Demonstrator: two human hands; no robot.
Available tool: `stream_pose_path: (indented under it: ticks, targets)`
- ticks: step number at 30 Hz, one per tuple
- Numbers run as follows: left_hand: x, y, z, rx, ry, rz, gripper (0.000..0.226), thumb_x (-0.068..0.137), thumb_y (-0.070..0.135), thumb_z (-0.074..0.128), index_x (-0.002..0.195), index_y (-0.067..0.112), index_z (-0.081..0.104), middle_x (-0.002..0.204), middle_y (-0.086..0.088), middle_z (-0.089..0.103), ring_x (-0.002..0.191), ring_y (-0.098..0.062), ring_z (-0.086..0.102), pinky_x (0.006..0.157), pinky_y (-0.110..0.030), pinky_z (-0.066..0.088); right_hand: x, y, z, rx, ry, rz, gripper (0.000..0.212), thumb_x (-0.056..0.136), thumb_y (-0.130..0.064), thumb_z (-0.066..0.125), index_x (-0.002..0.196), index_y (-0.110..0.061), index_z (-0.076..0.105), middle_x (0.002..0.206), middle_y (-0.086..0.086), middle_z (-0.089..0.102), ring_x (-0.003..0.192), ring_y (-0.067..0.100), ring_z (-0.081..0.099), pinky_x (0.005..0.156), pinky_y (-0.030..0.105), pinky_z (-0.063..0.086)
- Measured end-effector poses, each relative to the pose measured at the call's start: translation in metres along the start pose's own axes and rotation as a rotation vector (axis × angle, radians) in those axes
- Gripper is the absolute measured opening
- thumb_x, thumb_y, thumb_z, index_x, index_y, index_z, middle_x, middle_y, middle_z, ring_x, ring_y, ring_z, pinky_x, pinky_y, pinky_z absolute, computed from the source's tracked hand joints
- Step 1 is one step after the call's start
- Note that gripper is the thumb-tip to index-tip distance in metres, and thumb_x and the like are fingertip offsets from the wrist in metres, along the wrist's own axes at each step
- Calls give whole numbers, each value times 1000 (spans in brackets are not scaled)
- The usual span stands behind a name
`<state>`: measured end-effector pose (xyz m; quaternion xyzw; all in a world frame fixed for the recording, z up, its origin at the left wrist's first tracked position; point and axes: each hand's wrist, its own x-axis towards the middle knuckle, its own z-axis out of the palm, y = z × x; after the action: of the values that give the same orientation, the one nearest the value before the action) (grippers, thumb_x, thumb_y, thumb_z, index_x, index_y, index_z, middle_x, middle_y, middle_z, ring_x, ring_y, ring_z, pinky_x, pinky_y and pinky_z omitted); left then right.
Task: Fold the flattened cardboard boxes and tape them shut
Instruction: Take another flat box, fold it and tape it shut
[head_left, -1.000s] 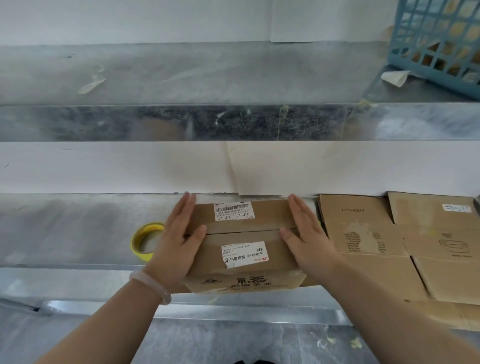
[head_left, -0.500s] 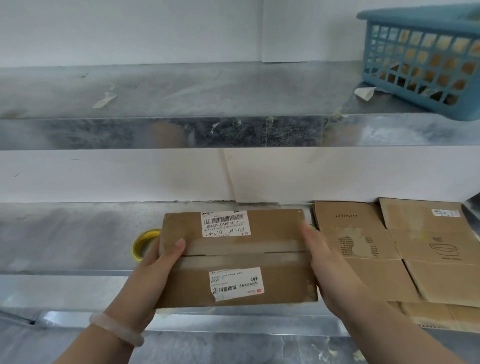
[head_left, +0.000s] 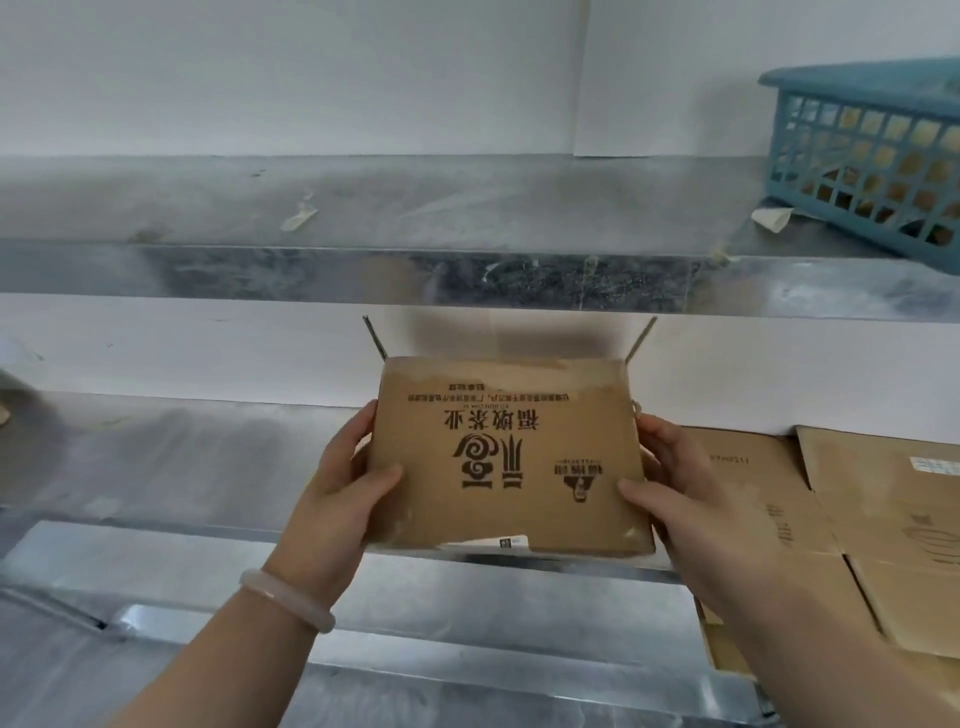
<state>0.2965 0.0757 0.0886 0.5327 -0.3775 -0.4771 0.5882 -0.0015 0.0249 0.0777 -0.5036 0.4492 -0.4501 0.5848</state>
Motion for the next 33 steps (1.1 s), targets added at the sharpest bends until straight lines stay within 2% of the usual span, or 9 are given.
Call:
stream_pose_path:
  ticks: [2, 4, 7, 10, 13, 16, 20, 26, 33]
  targets:
    - [-1, -7, -2, 38, 2, 48, 52, 93, -1, 49, 126, 40, 53, 117, 14, 66, 106, -12, 64, 79, -41, 54, 0, 6, -4, -38, -64, -14, 75, 85, 11, 58, 140, -38, 44, 131, -17, 60, 123, 7, 56, 92, 35, 56]
    - [0, -11, -5, 15, 21, 59, 48, 94, 0, 50, 125, 36, 53, 116, 12, 65, 111, -14, 61, 85, -38, 52, 1, 9, -6, -41, -107, -22, 76, 80, 3, 57, 140, -42, 45, 133, -12, 61, 124, 7, 55, 94, 35, 53]
    - [1, -14, -8, 26, 36, 49, 37, 90, 33, 63, 125, 41, 55, 117, 11, 64, 114, -11, 59, 95, -35, 47, 1, 11, -4, -43, -29, -19, 58, 75, -16, 54, 127, -41, 56, 126, -13, 64, 120, 5, 57, 98, 40, 46]
    - [0, -18, -3, 77, 63, 50, 43, 71, 71, 64, 108, 49, 62, 112, 15, 66, 106, -3, 62, 91, -35, 49, -1, 14, 2, -119, 68, -16, 32, 78, -46, 62, 110, -39, 63, 113, -14, 68, 106, 3, 64, 95, 36, 47]
    - [2, -28, 2, 77, 217, 7, 44, 66, 76, 58, 94, 43, 63, 107, 4, 66, 102, -13, 64, 94, -47, 51, -1, 19, 8, -129, 161, 3, 26, 78, -69, 61, 95, -50, 65, 103, -16, 70, 99, 3, 67, 84, 27, 49]
    - [4, -35, 5, 53, 337, -52, 18, 82, 63, 56, 81, 47, 64, 103, 1, 66, 101, -22, 63, 89, -53, 53, 5, 28, 10, -136, 269, 75, 14, 91, -60, 50, 93, -52, 61, 96, -16, 70, 95, 9, 67, 74, 24, 50]
    - [8, -41, 2, -11, 400, -114, 10, 99, 32, 50, 101, 36, 59, 105, 2, 66, 102, -21, 62, 68, -35, 55, 14, 31, 3, -135, 372, 145, 2, 97, -45, 51, 96, -46, 51, 98, -7, 68, 88, 16, 70, 57, 22, 53]
    - [3, -37, 0, -42, 329, -136, 11, 96, 38, 53, 97, 35, 64, 102, 6, 70, 98, -15, 65, 69, -30, 54, 15, 26, 0, -117, 340, 156, 4, 96, -40, 55, 99, -38, 57, 91, -7, 73, 83, 16, 73, 50, 20, 54]
    - [-20, -26, -17, 16, 407, 14, 33, 92, 56, 47, 91, 36, 73, 93, 10, 73, 91, -6, 69, 65, -24, 57, -5, 0, 17, -169, 337, 14, 22, 86, -59, 52, 95, -40, 60, 82, -12, 75, 72, 10, 73, 46, 11, 49]
